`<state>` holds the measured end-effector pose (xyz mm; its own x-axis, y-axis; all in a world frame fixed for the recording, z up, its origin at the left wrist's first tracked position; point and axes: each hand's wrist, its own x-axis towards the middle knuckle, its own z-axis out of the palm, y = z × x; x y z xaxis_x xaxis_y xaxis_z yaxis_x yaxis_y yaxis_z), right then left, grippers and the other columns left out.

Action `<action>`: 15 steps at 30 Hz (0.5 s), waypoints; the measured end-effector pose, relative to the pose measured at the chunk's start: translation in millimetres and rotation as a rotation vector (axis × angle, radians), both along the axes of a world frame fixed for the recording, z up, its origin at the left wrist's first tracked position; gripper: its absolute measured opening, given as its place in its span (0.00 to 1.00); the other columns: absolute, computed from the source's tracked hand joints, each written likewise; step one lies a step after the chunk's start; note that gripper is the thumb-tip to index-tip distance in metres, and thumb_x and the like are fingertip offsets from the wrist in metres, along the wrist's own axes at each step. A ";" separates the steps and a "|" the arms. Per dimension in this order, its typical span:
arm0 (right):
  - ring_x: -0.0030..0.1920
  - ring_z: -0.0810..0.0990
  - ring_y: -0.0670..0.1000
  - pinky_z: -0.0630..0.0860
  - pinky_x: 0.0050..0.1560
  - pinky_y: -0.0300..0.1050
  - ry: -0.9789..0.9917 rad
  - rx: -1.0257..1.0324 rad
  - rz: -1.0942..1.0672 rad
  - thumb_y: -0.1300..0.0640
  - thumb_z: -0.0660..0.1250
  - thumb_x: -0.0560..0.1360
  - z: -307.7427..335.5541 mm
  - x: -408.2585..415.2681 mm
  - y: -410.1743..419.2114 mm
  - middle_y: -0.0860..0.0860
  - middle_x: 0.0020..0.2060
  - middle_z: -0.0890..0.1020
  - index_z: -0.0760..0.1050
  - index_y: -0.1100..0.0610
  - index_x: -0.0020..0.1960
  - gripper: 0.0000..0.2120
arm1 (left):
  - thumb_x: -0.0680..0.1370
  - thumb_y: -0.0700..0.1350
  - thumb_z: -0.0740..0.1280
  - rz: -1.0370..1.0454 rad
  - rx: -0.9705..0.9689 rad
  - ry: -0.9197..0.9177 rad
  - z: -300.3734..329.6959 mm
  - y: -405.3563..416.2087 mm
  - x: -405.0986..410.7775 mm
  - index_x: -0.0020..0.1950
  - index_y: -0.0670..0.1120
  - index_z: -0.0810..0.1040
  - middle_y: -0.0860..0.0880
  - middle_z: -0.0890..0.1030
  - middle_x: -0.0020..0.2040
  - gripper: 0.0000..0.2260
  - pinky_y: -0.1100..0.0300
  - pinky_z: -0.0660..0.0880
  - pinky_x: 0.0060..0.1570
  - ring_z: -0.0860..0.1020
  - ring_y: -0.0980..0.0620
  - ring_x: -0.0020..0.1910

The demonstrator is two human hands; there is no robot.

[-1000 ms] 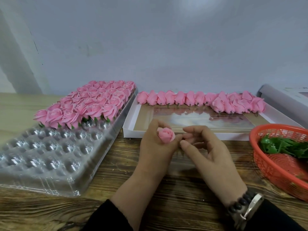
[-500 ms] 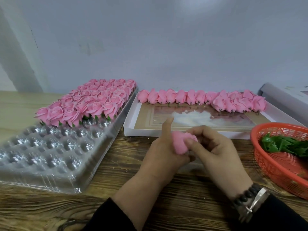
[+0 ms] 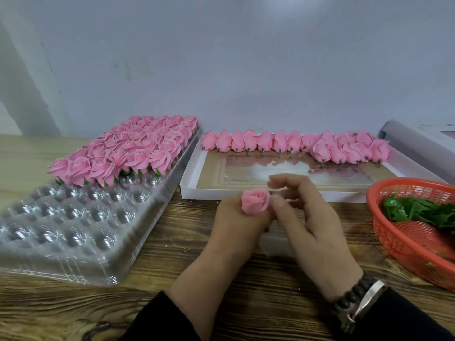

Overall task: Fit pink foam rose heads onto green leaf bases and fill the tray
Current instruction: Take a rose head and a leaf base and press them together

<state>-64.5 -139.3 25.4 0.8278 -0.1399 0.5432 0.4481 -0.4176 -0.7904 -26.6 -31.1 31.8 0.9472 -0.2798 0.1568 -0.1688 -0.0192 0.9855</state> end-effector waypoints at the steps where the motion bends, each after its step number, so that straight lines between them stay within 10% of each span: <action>1: 0.42 0.77 0.40 0.71 0.42 0.27 0.005 0.052 -0.015 0.57 0.62 0.73 -0.6 0.8 -1.1 0.45 0.42 0.79 0.73 0.49 0.52 0.09 | 0.73 0.39 0.70 0.029 -0.092 0.016 1.1 -0.5 -0.8 0.32 0.45 0.78 0.52 0.78 0.26 0.09 0.67 0.72 0.27 0.75 0.58 0.28; 5: 0.41 0.76 0.41 0.71 0.44 0.31 0.120 0.187 0.012 0.76 0.61 0.67 -5.2 4.1 1.0 0.51 0.41 0.78 0.72 0.54 0.46 0.18 | 0.73 0.38 0.69 0.125 -0.329 0.077 2.2 -2.3 -2.0 0.28 0.47 0.75 0.54 0.74 0.23 0.13 0.70 0.70 0.25 0.72 0.60 0.24; 15: 0.31 0.75 0.43 0.73 0.33 0.34 0.252 0.362 0.215 0.70 0.69 0.68 -7.2 4.9 10.1 0.45 0.28 0.77 0.74 0.57 0.41 0.10 | 0.72 0.42 0.69 0.026 -0.436 0.301 -4.4 -12.3 -6.0 0.44 0.38 0.79 0.36 0.76 0.41 0.07 0.53 0.69 0.40 0.75 0.43 0.38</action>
<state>-59.5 -129.2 18.2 0.9582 -0.0938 0.2702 0.2700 -0.0149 -0.9627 -32.6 -43.4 27.4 0.9740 -0.2250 -0.0264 0.1177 0.4031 0.9076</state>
